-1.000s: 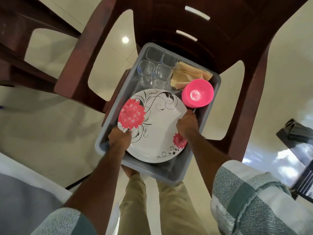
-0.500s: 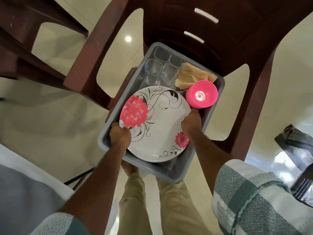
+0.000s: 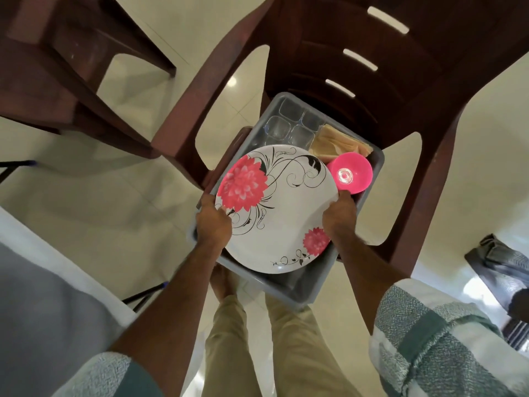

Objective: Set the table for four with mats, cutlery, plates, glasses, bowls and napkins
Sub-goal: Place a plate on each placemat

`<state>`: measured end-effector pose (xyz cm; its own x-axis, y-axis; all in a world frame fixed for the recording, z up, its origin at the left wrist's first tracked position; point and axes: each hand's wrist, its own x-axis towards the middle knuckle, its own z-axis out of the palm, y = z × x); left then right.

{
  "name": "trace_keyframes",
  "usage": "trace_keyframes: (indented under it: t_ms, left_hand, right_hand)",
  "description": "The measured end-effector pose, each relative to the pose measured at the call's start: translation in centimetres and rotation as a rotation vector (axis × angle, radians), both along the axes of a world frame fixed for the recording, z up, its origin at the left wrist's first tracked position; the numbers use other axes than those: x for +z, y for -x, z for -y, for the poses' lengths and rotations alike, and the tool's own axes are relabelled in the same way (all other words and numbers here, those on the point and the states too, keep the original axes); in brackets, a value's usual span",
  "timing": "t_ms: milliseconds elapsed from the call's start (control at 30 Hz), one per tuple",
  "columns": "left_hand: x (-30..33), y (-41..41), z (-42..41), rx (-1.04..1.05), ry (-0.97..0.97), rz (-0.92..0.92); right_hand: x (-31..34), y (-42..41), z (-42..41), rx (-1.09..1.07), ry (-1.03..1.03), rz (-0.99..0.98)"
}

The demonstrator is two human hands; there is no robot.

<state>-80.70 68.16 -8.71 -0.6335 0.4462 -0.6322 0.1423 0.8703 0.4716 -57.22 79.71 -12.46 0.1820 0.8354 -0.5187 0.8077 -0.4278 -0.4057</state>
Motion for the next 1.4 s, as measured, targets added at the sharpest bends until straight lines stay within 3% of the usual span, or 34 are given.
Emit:
trace_keyframes:
  t_ms: [333, 767, 1133, 1400]
  left_hand:
    - [7.3, 1.8, 0.3, 0.076, -0.163, 0.012]
    - [22.5, 4.7, 17.2, 0.562, -0.259, -0.165]
    - [29.2, 2.4, 38.5, 0.894, -0.428, -0.273]
    - [27.5, 1.1, 56.3, 1.189, -0.42, -0.3]
  right_hand:
    - [10.1, 1.5, 0.3, 0.029, -0.153, -0.146]
    - [21.5, 13.3, 5.9, 0.574, -0.305, -0.225]
    - [32.1, 21.8, 24.1, 0.852, -0.315, -0.365]
    - [32.7, 27.7, 41.0, 1.117, -0.242, -0.367]
